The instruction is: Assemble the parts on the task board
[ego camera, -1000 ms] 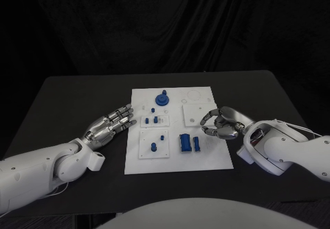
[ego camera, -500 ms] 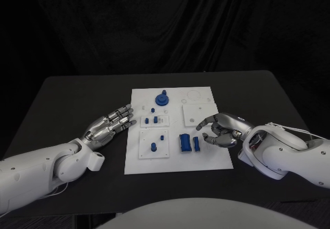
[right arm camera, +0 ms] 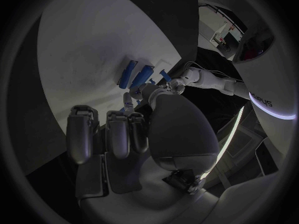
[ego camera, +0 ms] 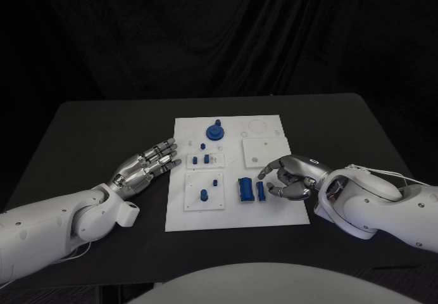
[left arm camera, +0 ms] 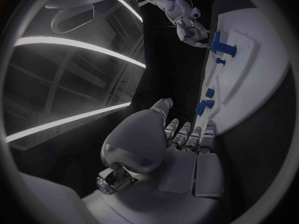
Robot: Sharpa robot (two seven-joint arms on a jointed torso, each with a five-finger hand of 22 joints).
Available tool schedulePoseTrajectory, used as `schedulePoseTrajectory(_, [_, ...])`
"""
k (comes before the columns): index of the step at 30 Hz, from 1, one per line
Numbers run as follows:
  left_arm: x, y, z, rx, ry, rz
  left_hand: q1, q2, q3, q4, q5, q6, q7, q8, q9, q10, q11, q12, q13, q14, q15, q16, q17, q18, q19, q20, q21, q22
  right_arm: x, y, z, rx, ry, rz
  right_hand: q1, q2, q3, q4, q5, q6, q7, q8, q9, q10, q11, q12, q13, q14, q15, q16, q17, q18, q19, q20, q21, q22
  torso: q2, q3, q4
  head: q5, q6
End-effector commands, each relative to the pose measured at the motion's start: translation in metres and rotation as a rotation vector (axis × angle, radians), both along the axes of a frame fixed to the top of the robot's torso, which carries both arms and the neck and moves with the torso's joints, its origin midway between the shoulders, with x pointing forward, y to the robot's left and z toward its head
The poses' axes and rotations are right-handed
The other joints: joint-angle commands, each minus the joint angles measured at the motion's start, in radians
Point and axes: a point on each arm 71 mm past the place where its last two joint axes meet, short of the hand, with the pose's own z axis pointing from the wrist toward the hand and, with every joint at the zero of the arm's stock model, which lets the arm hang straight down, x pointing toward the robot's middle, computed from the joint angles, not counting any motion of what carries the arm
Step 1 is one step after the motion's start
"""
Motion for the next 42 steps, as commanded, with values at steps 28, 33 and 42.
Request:
schedulePoseTrajectory(28, [-0.001,0.0,-0.002,-0.022,-0.009,0.002,-0.013,0.0,0.007,-0.004,0.007,-0.003,0.005,0.004,0.001,0.0,0.007,0.003,0.001,0.003,0.007,0.005,0.002,-0.001,0.001,0.004,0.002,-0.002,0.0,-0.002,-0.018,-0.1,0.093,-0.025,-0.02,0.001,0.007,-0.005,-0.022,0.041,0.023,-0.041,-0.008,0.108,0.019,0.003,0.264,0.077,0.014,-0.009,0.125,0.009,0.029,0.01,-0.04,0.209,-0.001,0.0004,0.0003,-0.002,0.0])
schedulePoseTrajectory(33, [-0.001,-0.001,-0.002,-0.025,-0.013,0.003,-0.014,0.0,0.008,-0.004,0.006,-0.002,0.005,0.004,0.001,0.0,0.007,0.002,0.001,0.003,0.007,0.005,0.001,-0.001,0.002,0.004,0.003,-0.002,0.001,-0.002,-0.018,-0.102,0.087,-0.027,-0.019,0.002,0.01,-0.005,-0.025,0.03,0.022,-0.054,-0.012,0.106,0.019,0.0,0.261,0.074,0.015,-0.014,0.114,0.012,0.023,0.012,-0.051,0.205,0.0,0.0002,0.0014,-0.003,0.0])
schedulePoseTrajectory(42, [-0.003,0.0,0.002,-0.034,-0.045,0.029,-0.014,-0.002,0.011,-0.008,0.011,0.008,0.006,0.007,0.002,0.003,0.006,0.007,0.002,0.003,0.004,0.005,0.001,-0.002,-0.001,0.002,0.001,-0.007,0.003,-0.006,-0.004,0.008,-0.079,-0.027,-0.015,0.007,0.0,-0.012,-0.017,0.126,0.023,-0.015,0.012,0.108,0.019,0.003,0.264,0.079,0.013,-0.006,0.132,0.007,0.035,0.012,-0.029,0.213,0.0,-0.0006,0.0001,0.002,0.0])
